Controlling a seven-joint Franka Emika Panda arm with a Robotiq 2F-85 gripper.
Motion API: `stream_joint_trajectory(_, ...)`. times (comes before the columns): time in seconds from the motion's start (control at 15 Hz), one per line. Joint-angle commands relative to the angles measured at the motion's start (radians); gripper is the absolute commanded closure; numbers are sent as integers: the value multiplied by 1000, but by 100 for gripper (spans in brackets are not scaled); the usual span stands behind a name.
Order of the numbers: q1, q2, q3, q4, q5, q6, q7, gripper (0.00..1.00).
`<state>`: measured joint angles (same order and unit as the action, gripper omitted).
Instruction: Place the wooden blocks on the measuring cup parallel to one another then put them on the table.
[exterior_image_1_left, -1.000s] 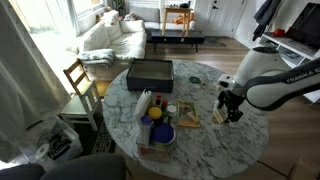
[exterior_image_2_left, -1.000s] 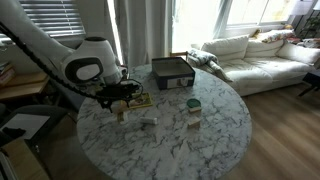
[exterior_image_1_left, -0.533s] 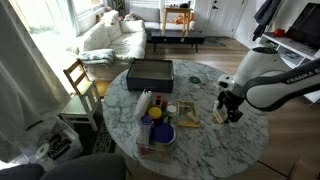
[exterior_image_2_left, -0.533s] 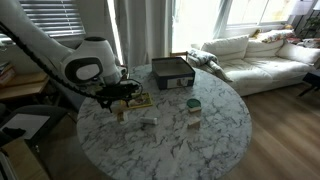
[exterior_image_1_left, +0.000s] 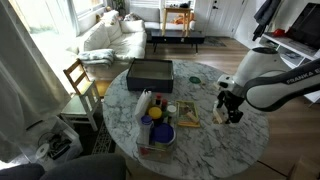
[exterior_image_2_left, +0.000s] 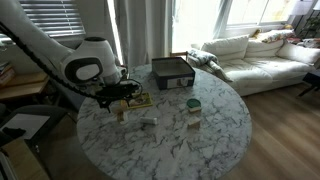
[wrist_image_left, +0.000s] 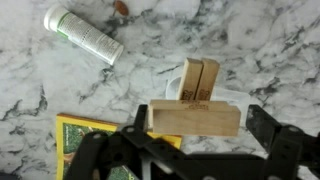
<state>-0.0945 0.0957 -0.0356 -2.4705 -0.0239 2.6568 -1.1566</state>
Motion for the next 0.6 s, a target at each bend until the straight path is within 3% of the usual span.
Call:
stream_joint_trajectory(0.0, 1, -10, 5, -12, 1, -6, 8, 0)
stream_joint_trajectory(0.53, -2, 13, 19, -5, 34, 9, -13, 0)
